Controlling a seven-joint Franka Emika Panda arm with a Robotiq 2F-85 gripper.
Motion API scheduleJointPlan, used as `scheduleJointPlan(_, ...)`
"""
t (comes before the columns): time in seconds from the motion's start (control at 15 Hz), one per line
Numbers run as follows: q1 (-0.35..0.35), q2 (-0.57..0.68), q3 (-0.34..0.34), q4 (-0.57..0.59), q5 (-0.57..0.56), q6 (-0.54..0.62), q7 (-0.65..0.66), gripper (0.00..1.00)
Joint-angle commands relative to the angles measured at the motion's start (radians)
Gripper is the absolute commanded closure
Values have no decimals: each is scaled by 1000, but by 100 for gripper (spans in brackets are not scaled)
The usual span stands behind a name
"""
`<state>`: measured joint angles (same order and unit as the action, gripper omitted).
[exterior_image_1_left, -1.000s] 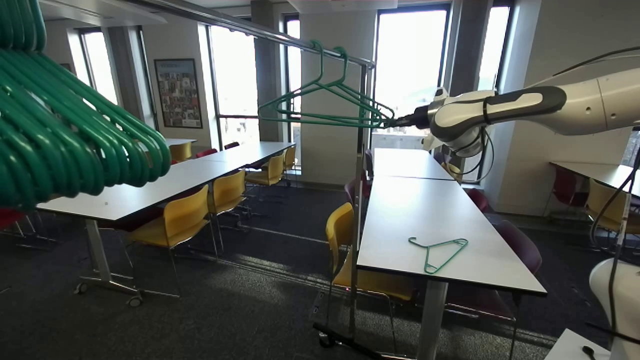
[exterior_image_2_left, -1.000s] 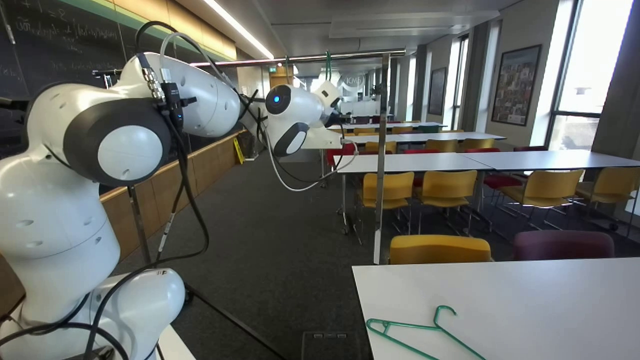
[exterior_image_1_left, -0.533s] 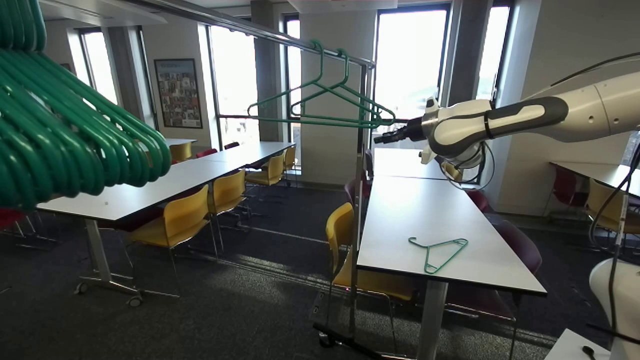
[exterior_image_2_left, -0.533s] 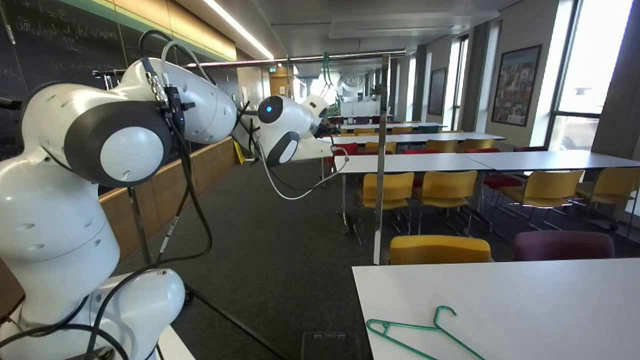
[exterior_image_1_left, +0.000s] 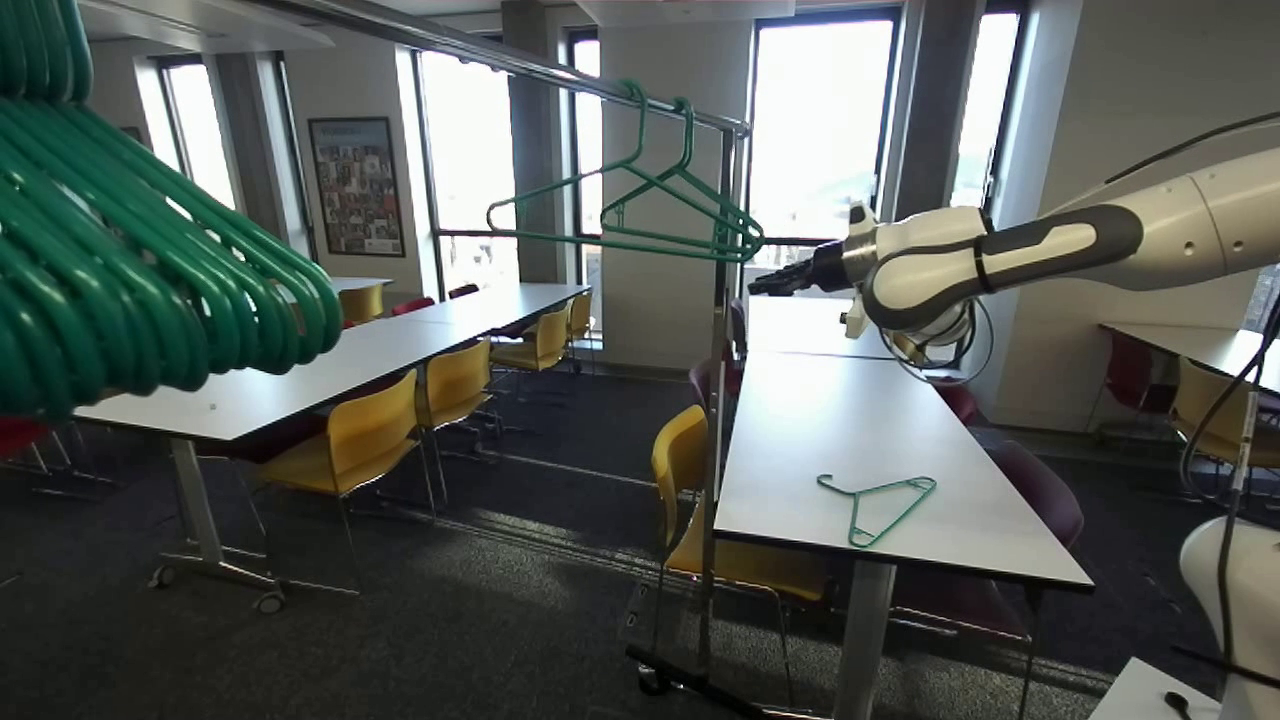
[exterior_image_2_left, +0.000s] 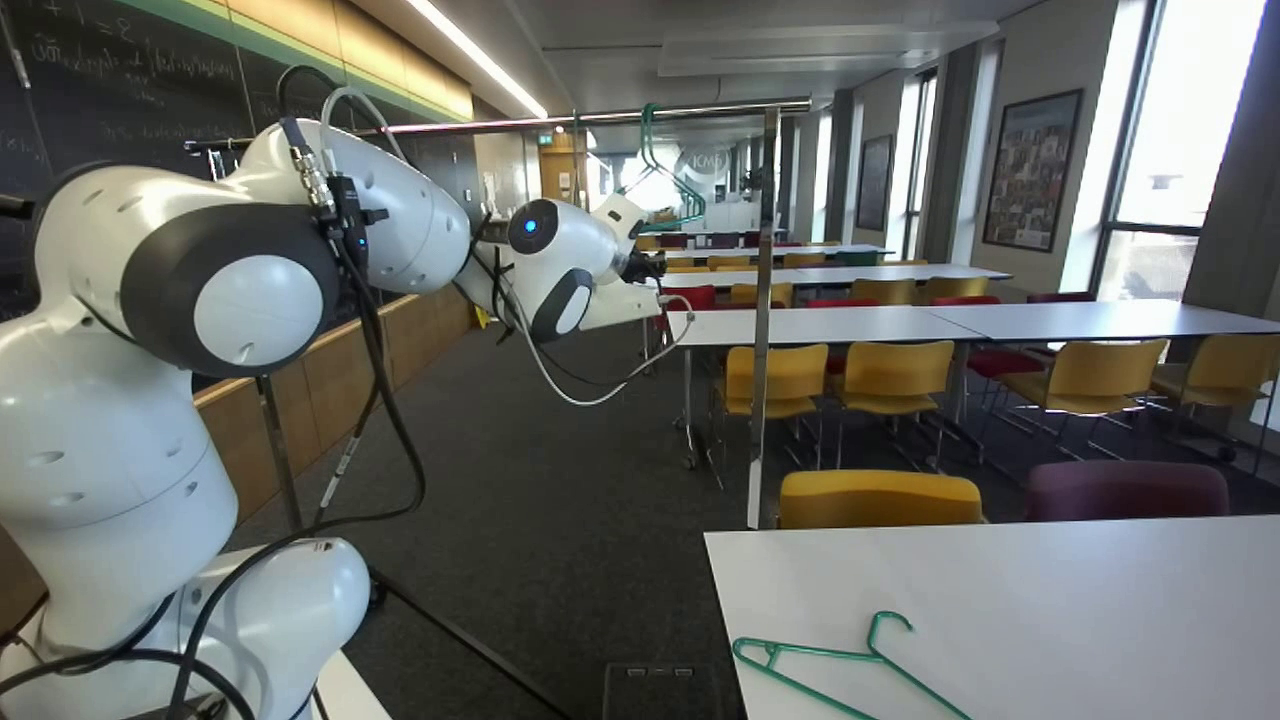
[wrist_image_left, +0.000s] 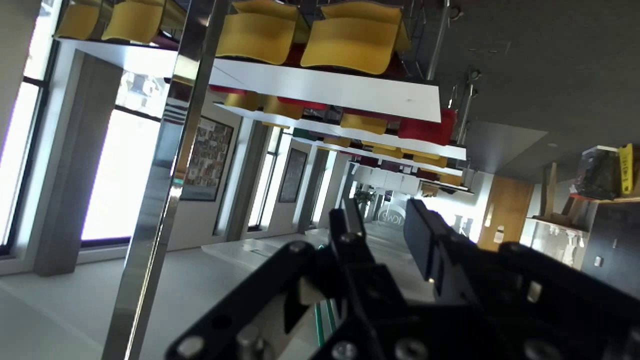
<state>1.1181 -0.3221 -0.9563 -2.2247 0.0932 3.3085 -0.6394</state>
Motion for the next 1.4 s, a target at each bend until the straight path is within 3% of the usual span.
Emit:
scheduleJointPlan(0.0,-103,45,84,-14,-37,161,-37,36)
scheduleJointPlan(0.13,-165,94,138,5,3,260,-44,20)
scheduleJointPlan(0.2,-297,122,218,101,-104,175,73,13)
scheduleJointPlan(0.27,-291,124,238,121,25,180,-55,6)
scheduleJointPlan(0.33,-354,145,282,159,41,172,-47,1)
scheduleJointPlan(0.6,-537,185,439,246,180,153,-85,0)
scheduleJointPlan(0.73,-592,165,513,177,276,141,-107,0)
scheduleJointPlan(0.87,-673,136,609,139,379,5,-123,0)
scheduleJointPlan(0.93,-805,126,697,98,186,-54,102,0)
scheduleJointPlan(1.0,-772,100,706,92,327,-114,-22,0)
scheduleJointPlan(1.2,-908,54,835,42,194,-217,154,0)
scheduleJointPlan(1.33,-970,38,890,17,51,-180,261,0)
